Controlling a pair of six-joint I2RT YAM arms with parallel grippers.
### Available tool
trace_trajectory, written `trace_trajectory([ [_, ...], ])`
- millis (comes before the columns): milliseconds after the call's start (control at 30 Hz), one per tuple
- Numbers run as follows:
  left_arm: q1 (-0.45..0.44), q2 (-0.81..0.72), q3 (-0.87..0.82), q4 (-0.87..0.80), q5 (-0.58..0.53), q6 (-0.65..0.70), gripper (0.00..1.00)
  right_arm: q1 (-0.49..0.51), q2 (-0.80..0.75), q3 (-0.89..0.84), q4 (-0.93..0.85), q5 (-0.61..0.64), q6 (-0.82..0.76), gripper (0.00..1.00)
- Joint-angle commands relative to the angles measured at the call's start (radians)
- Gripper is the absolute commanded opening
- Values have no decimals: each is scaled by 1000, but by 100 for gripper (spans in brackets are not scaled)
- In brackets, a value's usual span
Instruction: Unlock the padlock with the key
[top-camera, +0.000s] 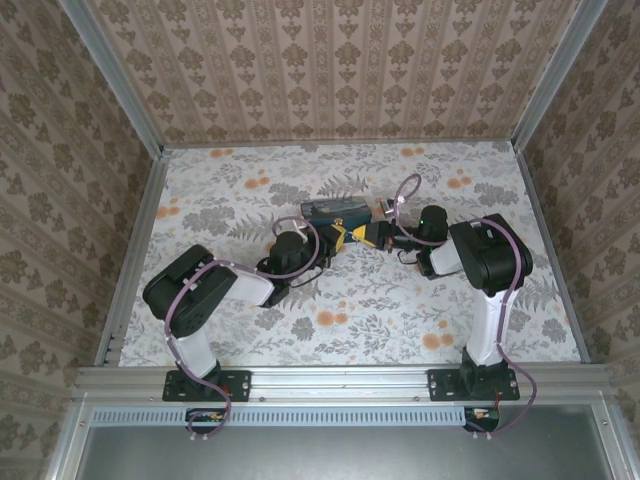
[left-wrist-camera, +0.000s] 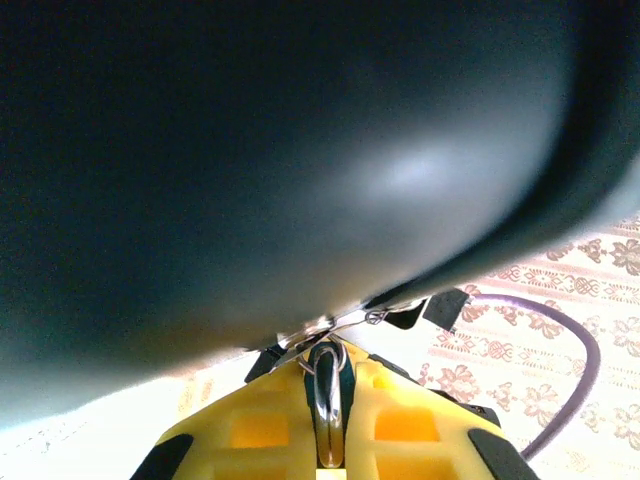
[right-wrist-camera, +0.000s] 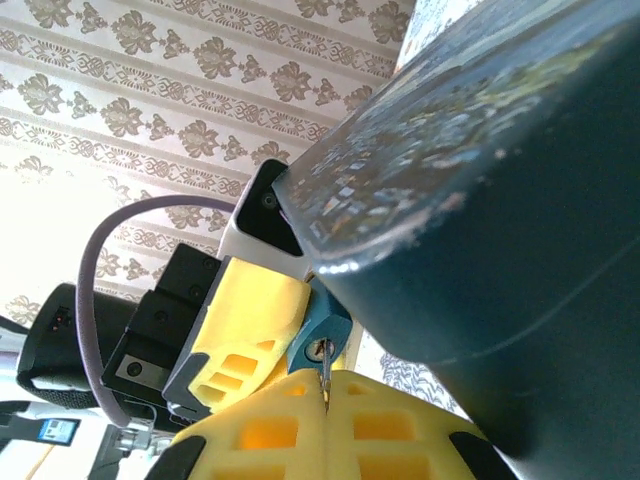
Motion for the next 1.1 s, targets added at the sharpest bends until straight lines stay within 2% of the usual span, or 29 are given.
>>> trace_trajectory([
  [0, -85, -60, 96, 237, 360, -5, 0, 24, 71, 33, -15, 99, 89, 0],
  [267, -84, -43, 113, 236, 380, 6, 0, 34, 30, 42, -20, 126, 274, 0],
  [367, -84, -38, 116, 237, 382, 4, 0, 54, 21, 59, -24, 99, 285, 0],
  [433, -83, -35, 120, 237, 382, 5, 0, 64, 10, 62, -37, 77, 232, 0],
  [533, -83, -33, 122, 237, 386, 7, 0, 66, -46, 23, -94, 75, 47, 0],
  [600, -80, -35, 122, 237, 389, 10, 0, 65, -98, 12, -247, 101, -89, 0],
  [667, -79, -35, 121, 236, 394, 16, 0, 65, -125, 15, -337, 125, -120, 0],
  [833, -75, -27, 119, 237, 406, 27, 0, 68, -49, 37, -23, 145, 223, 0],
  [1067, -74, -35, 126, 237, 422, 43, 0, 80, -2, 63, -23, 179, 362, 0],
])
